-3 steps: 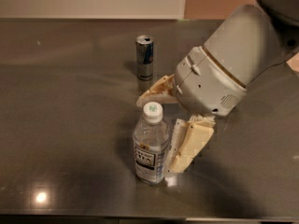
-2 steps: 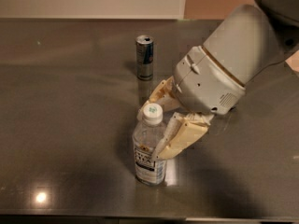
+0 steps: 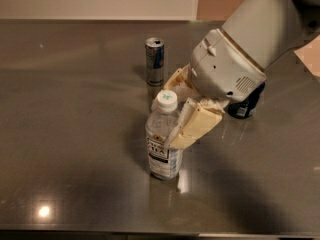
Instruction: Move blue plastic bottle near redbull can
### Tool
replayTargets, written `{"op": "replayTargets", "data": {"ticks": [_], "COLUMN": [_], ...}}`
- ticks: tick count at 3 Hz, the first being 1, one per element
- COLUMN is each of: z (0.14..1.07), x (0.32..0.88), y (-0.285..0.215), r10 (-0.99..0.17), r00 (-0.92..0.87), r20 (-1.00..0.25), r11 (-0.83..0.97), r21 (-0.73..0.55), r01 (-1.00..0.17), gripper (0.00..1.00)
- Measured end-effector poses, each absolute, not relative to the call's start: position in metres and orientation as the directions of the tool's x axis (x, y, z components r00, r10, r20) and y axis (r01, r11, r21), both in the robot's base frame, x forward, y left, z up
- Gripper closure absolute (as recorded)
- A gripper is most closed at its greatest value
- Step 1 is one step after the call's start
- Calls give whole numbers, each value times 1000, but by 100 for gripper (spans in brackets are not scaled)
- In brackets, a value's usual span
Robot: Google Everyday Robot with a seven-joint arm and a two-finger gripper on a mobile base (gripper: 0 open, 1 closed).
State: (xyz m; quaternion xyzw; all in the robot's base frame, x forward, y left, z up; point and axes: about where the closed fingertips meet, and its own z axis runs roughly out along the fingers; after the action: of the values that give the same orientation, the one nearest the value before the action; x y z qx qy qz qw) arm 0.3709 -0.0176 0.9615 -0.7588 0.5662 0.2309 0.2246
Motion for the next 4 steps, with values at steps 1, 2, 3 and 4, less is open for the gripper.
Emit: {"op": "replayTargets", "data": {"ticks": [1, 2, 3, 4], "z": [974, 985, 992, 990], "x": [412, 464, 514, 563], "y": [-28, -37, -42, -44], "r10": [-775, -782, -779, -777], "r00": [183, 113, 62, 16], "r20": [-605, -613, -624, -630], "r11": [-165, -74, -3, 56], "r21": [-86, -88, -95, -94], "r01": [-983, -993, -995, -994], "gripper": [100, 100, 100, 100]}}
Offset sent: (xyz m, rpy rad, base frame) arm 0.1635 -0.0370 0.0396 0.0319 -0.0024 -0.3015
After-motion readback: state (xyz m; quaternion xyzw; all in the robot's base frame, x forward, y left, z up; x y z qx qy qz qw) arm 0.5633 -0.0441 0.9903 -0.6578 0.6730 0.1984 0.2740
